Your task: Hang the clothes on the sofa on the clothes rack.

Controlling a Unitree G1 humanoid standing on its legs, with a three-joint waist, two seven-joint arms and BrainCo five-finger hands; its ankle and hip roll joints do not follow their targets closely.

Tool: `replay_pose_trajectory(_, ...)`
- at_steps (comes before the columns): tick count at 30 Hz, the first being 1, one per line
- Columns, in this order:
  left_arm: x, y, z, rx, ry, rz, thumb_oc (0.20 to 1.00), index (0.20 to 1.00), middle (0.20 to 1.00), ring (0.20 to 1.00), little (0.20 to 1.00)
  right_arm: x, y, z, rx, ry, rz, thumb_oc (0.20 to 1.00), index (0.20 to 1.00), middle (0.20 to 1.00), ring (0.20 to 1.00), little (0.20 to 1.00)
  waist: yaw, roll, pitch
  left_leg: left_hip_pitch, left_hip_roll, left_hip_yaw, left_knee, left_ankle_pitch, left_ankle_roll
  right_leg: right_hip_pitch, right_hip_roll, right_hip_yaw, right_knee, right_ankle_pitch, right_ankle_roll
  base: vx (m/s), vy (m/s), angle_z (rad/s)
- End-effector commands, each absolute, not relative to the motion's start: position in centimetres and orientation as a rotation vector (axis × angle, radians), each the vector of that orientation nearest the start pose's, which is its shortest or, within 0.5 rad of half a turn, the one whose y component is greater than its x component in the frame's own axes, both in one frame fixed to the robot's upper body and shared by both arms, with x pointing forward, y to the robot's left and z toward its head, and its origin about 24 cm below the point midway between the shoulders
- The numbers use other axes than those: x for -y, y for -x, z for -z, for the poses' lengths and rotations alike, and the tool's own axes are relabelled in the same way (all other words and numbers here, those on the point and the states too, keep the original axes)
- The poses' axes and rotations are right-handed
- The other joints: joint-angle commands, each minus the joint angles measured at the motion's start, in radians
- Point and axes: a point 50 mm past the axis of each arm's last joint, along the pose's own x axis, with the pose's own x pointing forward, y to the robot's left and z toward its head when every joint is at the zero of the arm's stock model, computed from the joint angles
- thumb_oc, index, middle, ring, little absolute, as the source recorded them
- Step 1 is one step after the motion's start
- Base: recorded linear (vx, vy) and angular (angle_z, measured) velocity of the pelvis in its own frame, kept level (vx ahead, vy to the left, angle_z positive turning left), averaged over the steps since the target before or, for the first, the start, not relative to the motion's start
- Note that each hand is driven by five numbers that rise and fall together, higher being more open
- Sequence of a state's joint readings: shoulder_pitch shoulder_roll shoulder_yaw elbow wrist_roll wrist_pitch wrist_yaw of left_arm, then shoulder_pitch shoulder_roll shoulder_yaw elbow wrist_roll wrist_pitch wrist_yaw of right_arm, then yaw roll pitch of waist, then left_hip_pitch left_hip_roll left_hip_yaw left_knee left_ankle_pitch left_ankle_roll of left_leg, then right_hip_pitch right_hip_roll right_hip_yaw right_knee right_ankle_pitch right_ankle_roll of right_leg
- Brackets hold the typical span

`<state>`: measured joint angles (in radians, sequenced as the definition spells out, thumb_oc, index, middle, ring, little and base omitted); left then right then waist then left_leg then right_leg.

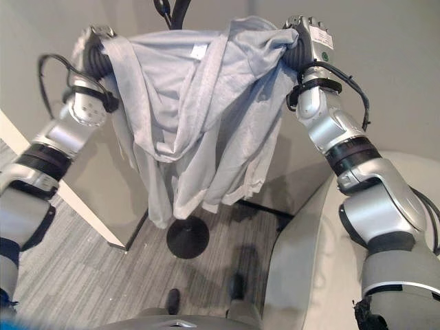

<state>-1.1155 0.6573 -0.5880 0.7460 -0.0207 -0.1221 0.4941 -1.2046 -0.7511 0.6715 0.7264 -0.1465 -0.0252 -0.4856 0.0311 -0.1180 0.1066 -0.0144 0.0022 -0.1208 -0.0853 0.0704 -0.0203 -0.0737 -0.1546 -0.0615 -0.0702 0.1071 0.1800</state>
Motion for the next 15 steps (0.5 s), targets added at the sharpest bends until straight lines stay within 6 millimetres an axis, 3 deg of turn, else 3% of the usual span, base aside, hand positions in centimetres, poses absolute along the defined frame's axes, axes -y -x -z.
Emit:
replay_pose_trajectory(1,-19.3,-39.3,-29.0,0.666,-0.797,-0.338,0.2,0.2,0.2,0.2,0.2,21.0,-39.6,-31.4,0.607,1.159,0.431,0.2,0.2,0.2,0.2,0.2,0.019,-0.021,-0.064,0.083,0.057,0.027,-0.002,-0.104,-0.074,0.047,0.002,-0.034,-0.017,-0.002,0.031,0.09,-0.192,0.89)
replay_pose_trajectory(8,-17.6,-40.7,-27.0,0.572,-0.794,-0.281,0.2,0.2,0.2,0.2,0.2,21.9,-40.7,-30.1,0.469,1.144,0.431,0.2,0.2,0.2,0.2,0.2,0.028,-0.019,-0.069,0.053,0.091,-0.01,-0.002,-0.08,-0.11,0.077,0.024,-0.108,-0.017,-0.039,0.01,0.04,-0.126,0.35)
replay_pose_trajectory(15,-15.7,-41.4,-26.1,0.527,-0.81,-0.235,0.2,0.2,0.2,0.2,0.2,22.7,-41.3,-29.0,0.37,1.177,0.44,0.2,0.2,0.2,0.2,0.2,0.015,-0.004,-0.07,0.029,0.093,0.064,-0.002,-0.06,-0.107,0.097,0.008,-0.163,-0.017,-0.049,0.015,0.0,-0.007,0.25)
